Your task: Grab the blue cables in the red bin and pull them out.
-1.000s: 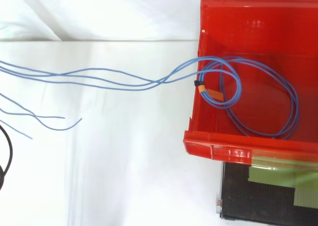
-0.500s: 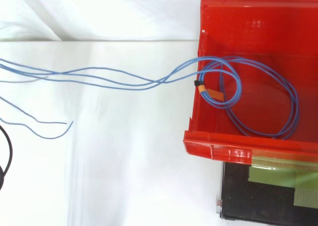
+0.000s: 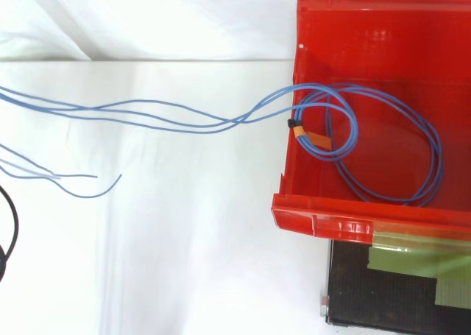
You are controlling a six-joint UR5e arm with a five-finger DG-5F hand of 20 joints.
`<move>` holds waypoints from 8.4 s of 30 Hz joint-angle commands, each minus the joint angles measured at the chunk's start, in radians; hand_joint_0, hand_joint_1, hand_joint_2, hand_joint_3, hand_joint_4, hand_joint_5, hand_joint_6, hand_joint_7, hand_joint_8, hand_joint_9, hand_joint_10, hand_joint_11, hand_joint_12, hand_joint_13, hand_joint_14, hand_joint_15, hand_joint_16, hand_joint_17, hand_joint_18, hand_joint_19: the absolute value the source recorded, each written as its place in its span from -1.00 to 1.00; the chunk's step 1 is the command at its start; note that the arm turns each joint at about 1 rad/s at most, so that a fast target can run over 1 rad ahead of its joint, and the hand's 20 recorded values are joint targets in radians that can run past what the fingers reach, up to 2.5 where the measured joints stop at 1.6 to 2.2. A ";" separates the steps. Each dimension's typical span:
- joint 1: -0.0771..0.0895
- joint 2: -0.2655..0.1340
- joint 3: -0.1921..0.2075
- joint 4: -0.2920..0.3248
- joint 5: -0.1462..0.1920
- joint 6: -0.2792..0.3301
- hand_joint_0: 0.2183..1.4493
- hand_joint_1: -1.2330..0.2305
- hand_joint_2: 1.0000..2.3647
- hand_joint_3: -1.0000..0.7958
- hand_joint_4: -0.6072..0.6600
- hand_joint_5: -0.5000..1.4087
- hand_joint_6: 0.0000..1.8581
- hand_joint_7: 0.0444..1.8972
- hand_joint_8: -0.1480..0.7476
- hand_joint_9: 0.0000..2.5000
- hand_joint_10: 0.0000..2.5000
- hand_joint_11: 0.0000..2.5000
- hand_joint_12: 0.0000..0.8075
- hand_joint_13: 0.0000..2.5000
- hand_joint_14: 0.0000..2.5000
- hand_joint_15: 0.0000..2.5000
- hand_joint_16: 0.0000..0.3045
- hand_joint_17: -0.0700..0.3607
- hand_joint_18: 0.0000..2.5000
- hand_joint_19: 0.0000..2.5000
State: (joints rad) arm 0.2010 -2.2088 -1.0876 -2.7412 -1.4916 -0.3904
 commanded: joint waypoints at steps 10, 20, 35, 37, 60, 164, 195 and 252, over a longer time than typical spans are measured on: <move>0.000 0.000 0.000 0.000 0.001 0.003 0.22 -0.75 -0.98 -0.71 0.47 0.20 -0.18 -0.55 -0.06 0.15 -0.40 0.20 -0.11 0.01 0.49 -0.29 -0.73 -0.25 -0.09 0.15; 0.000 0.000 0.000 0.000 0.001 0.003 0.28 -0.78 -0.98 -0.64 0.47 0.16 -0.12 -0.59 -0.05 0.10 -0.34 0.17 -0.11 -0.02 0.51 -0.30 -0.73 -0.24 -0.12 0.14; 0.000 0.000 0.000 -0.002 0.001 0.003 0.29 -0.78 -0.98 -0.59 0.47 0.11 -0.06 -0.62 -0.04 0.02 -0.29 0.13 -0.11 -0.06 0.58 -0.36 -0.73 -0.25 -0.17 0.13; 0.000 0.000 0.000 -0.002 0.001 0.002 0.29 -0.78 -0.98 -0.59 0.49 0.11 -0.07 -0.62 -0.02 0.02 -0.30 0.13 -0.10 -0.06 0.58 -0.36 -0.73 -0.25 -0.17 0.13; -0.003 0.000 0.000 0.000 -0.001 0.011 0.28 -0.81 -0.99 -0.75 0.49 0.09 -0.13 -0.59 -0.03 -0.05 -0.35 0.15 -0.09 -0.10 0.55 -0.36 -0.73 -0.24 -0.24 0.09; 0.008 0.000 -0.057 -0.011 0.005 0.022 -0.35 -0.43 -1.00 -1.00 0.60 0.56 -0.93 -0.23 0.08 0.29 -0.86 0.40 0.07 0.08 0.17 -0.25 -0.62 -0.08 -0.08 0.00; 0.012 0.000 -0.057 -0.014 0.007 0.025 -0.37 -0.38 -1.00 -1.00 0.52 0.69 -1.00 -0.22 0.06 0.37 -1.00 0.48 0.09 0.12 0.07 -0.18 -0.63 -0.08 -0.05 -0.03; 0.011 0.000 -0.057 -0.017 0.007 0.043 0.06 -0.63 -1.00 -1.00 0.42 0.71 -1.00 -0.20 -0.10 0.37 -0.99 0.53 -0.12 0.14 -0.25 0.04 -0.74 -0.26 -0.11 0.04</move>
State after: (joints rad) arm 0.2129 -2.2090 -1.1431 -2.7581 -1.4845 -0.3474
